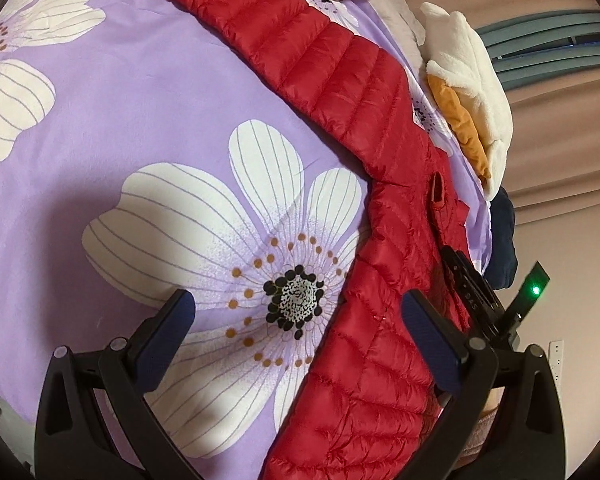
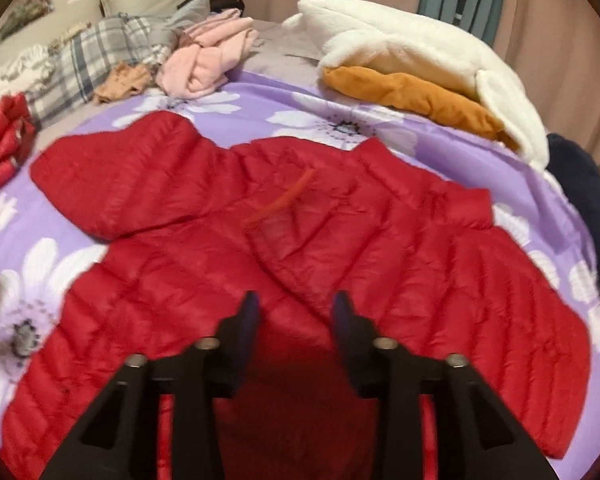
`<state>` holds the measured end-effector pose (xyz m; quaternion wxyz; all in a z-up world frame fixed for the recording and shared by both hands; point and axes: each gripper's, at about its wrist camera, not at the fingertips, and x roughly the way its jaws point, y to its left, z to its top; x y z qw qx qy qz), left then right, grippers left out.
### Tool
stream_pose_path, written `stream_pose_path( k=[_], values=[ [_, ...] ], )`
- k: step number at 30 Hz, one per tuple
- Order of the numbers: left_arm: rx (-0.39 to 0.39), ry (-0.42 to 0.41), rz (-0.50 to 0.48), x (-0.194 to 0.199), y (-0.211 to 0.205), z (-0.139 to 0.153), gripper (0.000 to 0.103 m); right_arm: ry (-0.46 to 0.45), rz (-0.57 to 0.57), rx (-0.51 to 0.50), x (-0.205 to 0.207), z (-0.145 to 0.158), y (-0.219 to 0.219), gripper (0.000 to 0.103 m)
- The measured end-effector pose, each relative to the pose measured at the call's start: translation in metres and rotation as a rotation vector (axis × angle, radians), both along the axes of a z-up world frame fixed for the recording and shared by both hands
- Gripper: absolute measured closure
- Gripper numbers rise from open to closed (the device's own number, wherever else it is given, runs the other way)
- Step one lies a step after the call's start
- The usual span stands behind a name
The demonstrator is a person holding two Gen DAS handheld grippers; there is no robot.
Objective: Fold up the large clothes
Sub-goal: 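Carry the held sleeve across the jacket body with the right gripper, then grasp the other sleeve cuff with the left gripper and lift it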
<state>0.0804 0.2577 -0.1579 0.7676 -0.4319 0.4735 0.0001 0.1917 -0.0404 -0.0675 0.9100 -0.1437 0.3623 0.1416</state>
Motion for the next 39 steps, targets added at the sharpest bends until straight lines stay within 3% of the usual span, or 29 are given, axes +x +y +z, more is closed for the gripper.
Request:
stream_pose_path(
  k=[5,7,10,14,20,24,31,35,39],
  values=[
    [-0.001,0.011,0.017,-0.004,0.006,-0.003,0.000,0.041,-0.009,-0.078,0.023,-0.019,0.008,0.060],
    [0.003,0.011,0.022,-0.005,0.008,-0.002,0.000,0.030,-0.026,-0.091,0.028,-0.022,0.008,0.084],
    [-0.003,0.009,0.023,-0.005,0.009,-0.001,0.000,0.011,-0.033,-0.048,0.021,-0.015,0.003,0.095],
    [-0.026,-0.009,0.019,0.004,0.011,0.002,0.000,-0.013,0.060,0.033,-0.018,0.004,0.001,0.095],
    [-0.053,-0.098,0.023,0.038,0.012,0.014,0.000,0.040,0.148,-0.013,-0.056,-0.009,0.011,0.095],
    [-0.140,-0.110,0.032,0.072,0.019,0.011,0.000,0.070,0.139,-0.054,-0.053,-0.015,0.013,0.089],
    [-0.296,-0.129,0.123,0.097,0.039,0.002,0.000,0.052,0.209,0.151,-0.083,0.019,0.004,0.071],
    [-0.412,-0.142,0.227,0.097,0.066,-0.014,0.000,0.017,0.222,0.277,-0.085,0.031,0.001,0.071],
    [-0.444,-0.180,0.337,0.084,0.103,-0.016,0.000,-0.007,0.121,0.311,-0.057,0.026,-0.002,0.071]
  ],
)
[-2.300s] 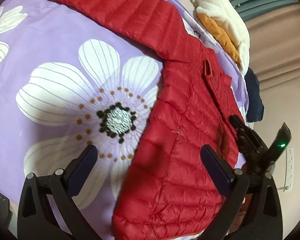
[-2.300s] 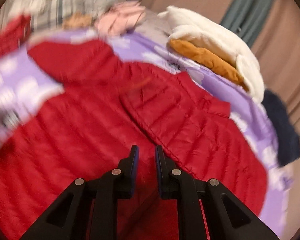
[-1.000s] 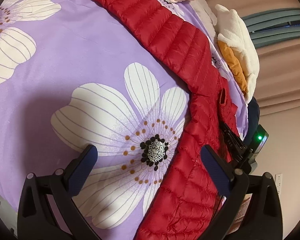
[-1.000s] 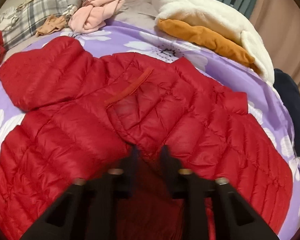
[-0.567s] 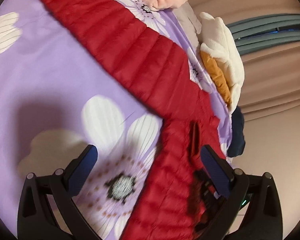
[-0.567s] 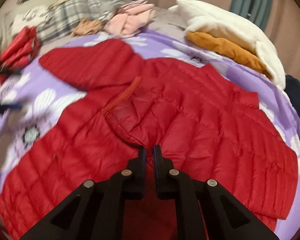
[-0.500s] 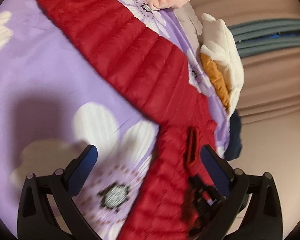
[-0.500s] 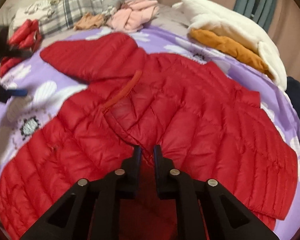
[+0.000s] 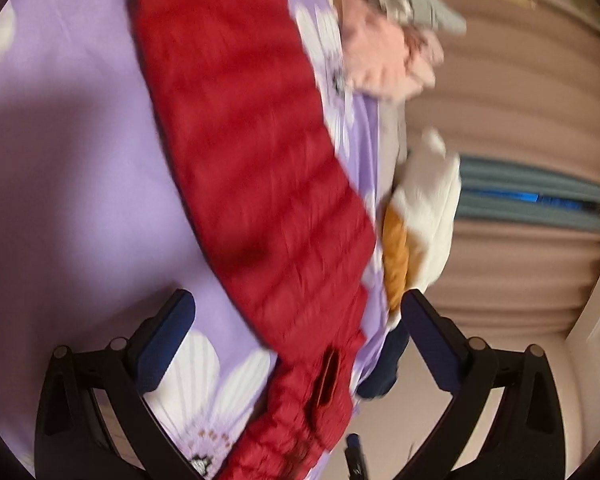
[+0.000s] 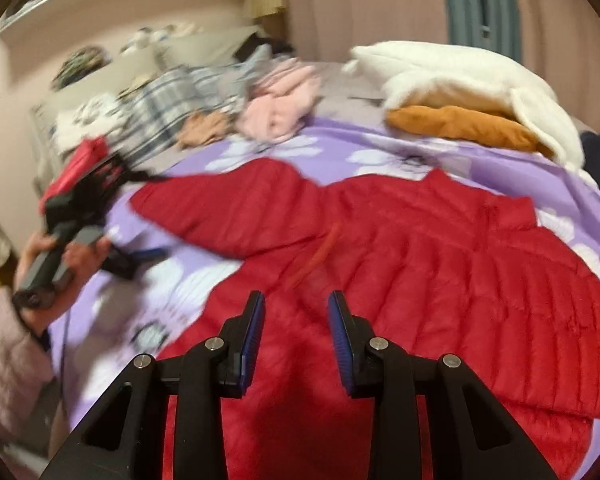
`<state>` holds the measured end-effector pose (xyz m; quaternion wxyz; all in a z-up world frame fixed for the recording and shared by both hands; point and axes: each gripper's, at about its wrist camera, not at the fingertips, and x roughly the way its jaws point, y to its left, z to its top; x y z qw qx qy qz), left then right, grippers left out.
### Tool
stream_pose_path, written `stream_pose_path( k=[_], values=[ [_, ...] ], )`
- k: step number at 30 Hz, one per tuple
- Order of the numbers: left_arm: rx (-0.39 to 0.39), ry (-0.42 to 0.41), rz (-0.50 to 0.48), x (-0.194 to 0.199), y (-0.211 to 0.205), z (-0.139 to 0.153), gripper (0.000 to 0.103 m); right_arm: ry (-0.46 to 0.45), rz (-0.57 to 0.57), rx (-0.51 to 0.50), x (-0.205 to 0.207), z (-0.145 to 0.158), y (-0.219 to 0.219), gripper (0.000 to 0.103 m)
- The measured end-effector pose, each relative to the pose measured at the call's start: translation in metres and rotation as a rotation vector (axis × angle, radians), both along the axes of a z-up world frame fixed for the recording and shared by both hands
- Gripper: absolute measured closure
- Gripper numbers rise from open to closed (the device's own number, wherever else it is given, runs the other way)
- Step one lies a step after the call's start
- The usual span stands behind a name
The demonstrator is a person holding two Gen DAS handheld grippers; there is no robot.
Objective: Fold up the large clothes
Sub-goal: 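Grasp the other sleeve cuff with the left gripper and lift it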
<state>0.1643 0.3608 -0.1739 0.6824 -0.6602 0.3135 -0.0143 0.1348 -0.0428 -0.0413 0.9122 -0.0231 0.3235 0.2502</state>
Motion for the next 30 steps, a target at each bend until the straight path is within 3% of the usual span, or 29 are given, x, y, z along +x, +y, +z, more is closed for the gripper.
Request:
stream_pose_path(
  k=[3,7,16,24,26,28,29,30],
  values=[
    [0.013,-0.009,0.049,-0.009,0.025,0.005,0.000,0.061,-0.056,0.030,0.026,-0.016,-0.002,0.071],
    [0.028,0.009,0.090,-0.011,0.051,0.002,0.000,0.199,-0.047,-0.064,0.045,-0.060,0.015,0.071],
    [0.019,-0.005,0.114,0.015,0.075,-0.007,0.000,0.120,-0.029,0.016,0.020,-0.030,-0.002,0.071],
    [0.102,0.066,0.169,0.031,0.081,-0.006,0.002,0.083,-0.043,0.062,-0.011,-0.019,-0.015,0.071],
    [0.175,0.123,0.167,0.034,0.076,0.000,0.009,0.081,-0.053,0.062,-0.017,-0.018,-0.021,0.071],
    [0.269,0.180,0.140,0.039,0.070,0.006,0.022,0.084,-0.060,0.061,-0.023,-0.016,-0.028,0.071],
    [0.325,0.210,0.111,0.042,0.066,0.010,0.039,0.089,-0.065,0.055,-0.024,-0.015,-0.031,0.071],
    [0.359,0.232,0.088,0.044,0.063,0.010,0.063,0.095,-0.075,0.042,-0.027,-0.015,-0.036,0.071]
  ],
)
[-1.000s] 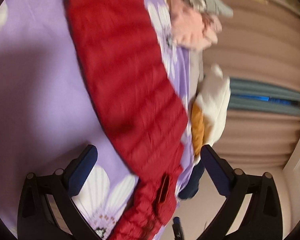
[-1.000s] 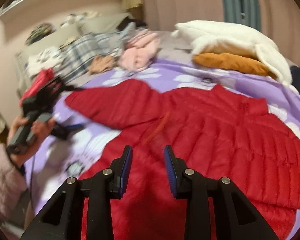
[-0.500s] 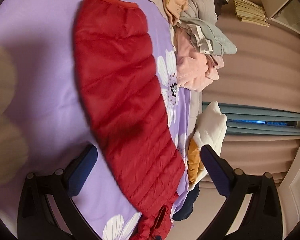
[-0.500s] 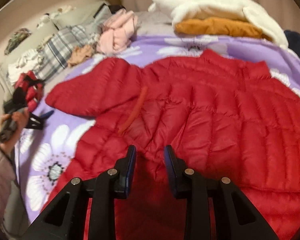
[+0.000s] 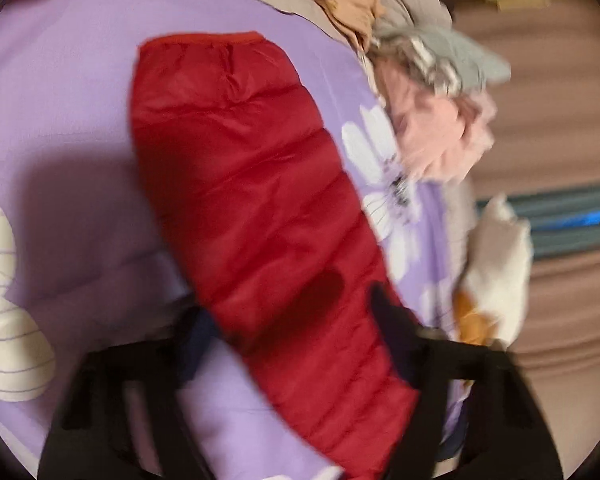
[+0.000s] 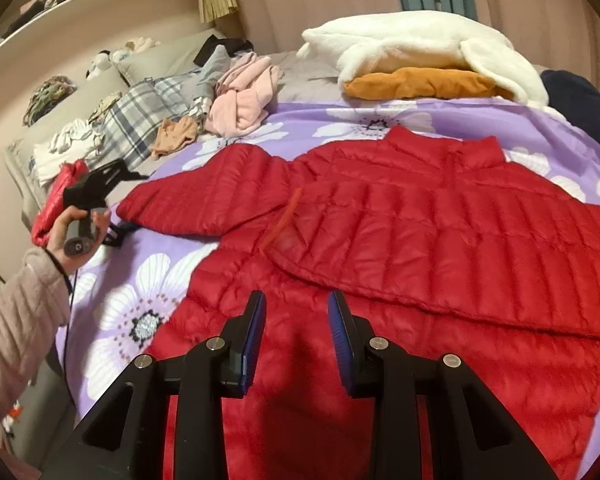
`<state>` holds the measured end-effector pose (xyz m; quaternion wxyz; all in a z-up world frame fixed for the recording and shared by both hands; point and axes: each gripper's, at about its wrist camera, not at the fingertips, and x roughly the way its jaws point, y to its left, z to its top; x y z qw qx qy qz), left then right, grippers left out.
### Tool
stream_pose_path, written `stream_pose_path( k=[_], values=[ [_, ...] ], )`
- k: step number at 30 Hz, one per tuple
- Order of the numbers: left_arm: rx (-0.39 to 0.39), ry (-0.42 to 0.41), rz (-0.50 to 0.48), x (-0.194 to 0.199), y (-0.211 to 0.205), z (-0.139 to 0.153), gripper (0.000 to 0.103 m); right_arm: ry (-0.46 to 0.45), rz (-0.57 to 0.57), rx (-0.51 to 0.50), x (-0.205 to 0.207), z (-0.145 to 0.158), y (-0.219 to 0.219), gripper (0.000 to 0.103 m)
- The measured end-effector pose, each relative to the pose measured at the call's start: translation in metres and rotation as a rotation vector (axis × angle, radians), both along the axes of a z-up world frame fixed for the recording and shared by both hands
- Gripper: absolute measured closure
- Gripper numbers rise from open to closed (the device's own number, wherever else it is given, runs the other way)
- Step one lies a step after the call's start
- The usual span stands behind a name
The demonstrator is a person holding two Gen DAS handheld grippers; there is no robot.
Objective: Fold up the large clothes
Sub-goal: 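Grasp the other sleeve cuff with the left gripper and lift it, then fold the held sleeve across the jacket body with the left gripper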
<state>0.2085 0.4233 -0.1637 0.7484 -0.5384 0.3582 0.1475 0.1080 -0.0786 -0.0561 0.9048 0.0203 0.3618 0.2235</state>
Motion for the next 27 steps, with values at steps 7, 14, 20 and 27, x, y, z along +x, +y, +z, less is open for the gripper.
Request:
stream_pose_path(
  k=[7,14,20,27],
  values=[
    [0.187,0.028,-0.041,-0.003,-0.019,0.037,0.088,-0.016,-0.087,0.002,-0.023,0.003,-0.037,0.071],
    [0.510,-0.112,-0.263,0.007,-0.112,0.134,0.088,-0.013,-0.178,0.061,-0.038,0.004,-0.068,0.071],
    [0.720,-0.240,-0.507,0.009,-0.226,0.185,0.088,-0.035,-0.215,0.090,-0.054,0.004,-0.083,0.071],
    [0.870,-0.277,-0.837,0.006,-0.366,0.167,0.084,-0.025,-0.268,0.129,-0.068,-0.002,-0.106,0.071]
  ],
)
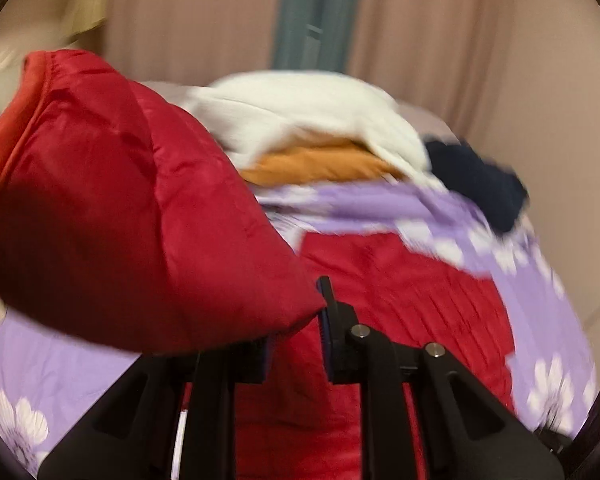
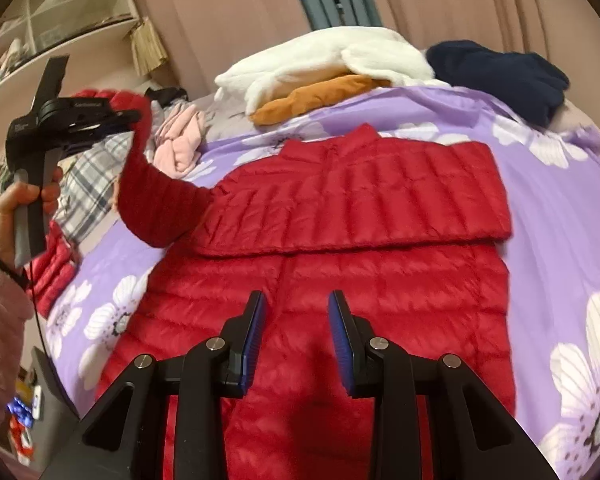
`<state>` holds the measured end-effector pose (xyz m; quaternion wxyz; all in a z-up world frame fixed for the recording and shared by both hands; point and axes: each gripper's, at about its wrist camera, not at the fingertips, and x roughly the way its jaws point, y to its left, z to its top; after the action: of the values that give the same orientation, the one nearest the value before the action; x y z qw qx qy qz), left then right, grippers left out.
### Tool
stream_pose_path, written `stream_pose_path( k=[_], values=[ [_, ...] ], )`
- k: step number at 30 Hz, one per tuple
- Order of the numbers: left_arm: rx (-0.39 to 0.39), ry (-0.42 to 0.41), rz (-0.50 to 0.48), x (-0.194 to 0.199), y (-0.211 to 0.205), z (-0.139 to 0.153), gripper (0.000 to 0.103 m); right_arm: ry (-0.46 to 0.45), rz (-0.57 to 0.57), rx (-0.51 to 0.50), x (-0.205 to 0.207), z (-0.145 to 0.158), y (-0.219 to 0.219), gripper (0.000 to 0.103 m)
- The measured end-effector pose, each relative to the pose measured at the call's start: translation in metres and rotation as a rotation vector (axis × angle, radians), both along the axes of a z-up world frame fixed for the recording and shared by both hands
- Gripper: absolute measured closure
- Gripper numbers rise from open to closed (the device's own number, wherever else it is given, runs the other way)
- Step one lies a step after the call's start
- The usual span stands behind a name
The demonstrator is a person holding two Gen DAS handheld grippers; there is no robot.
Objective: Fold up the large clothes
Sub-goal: 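Fold the held sleeve across the jacket body with the left gripper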
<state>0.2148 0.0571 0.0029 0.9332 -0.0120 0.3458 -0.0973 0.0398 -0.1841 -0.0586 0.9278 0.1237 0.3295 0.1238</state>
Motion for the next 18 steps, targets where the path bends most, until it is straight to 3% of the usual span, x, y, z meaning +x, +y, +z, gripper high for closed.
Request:
stream_pose_path(
  k=[8,9,10,12,15,18],
  values=[
    [0.238,0.219,-0.298,-0.002,-0.109,-0.087,0.080,0.031,-0.098,0.066,-0.012,-0.010,-0.037,0.071],
    [0.247,0.253,-0.334,-0.002,-0.118,-0.098,0.074,0.035,-0.109,0.076,-0.012,-0.011,-0.040,0.071],
    [0.250,0.287,-0.361,-0.001,-0.125,-0.105,0.056,0.038,-0.120,0.087,-0.013,-0.013,-0.044,0.070],
    [0.230,0.327,-0.391,0.001,-0.129,-0.114,0.043,0.046,-0.143,0.106,-0.014,-0.015,-0.050,0.068],
    [0.196,0.327,-0.395,0.001,-0.127,-0.115,0.043,0.045,-0.168,0.144,-0.016,-0.017,-0.060,0.066],
    [0.148,0.310,-0.371,-0.006,-0.112,-0.108,0.035,0.054,-0.180,0.175,-0.013,-0.019,-0.066,0.064]
  ],
)
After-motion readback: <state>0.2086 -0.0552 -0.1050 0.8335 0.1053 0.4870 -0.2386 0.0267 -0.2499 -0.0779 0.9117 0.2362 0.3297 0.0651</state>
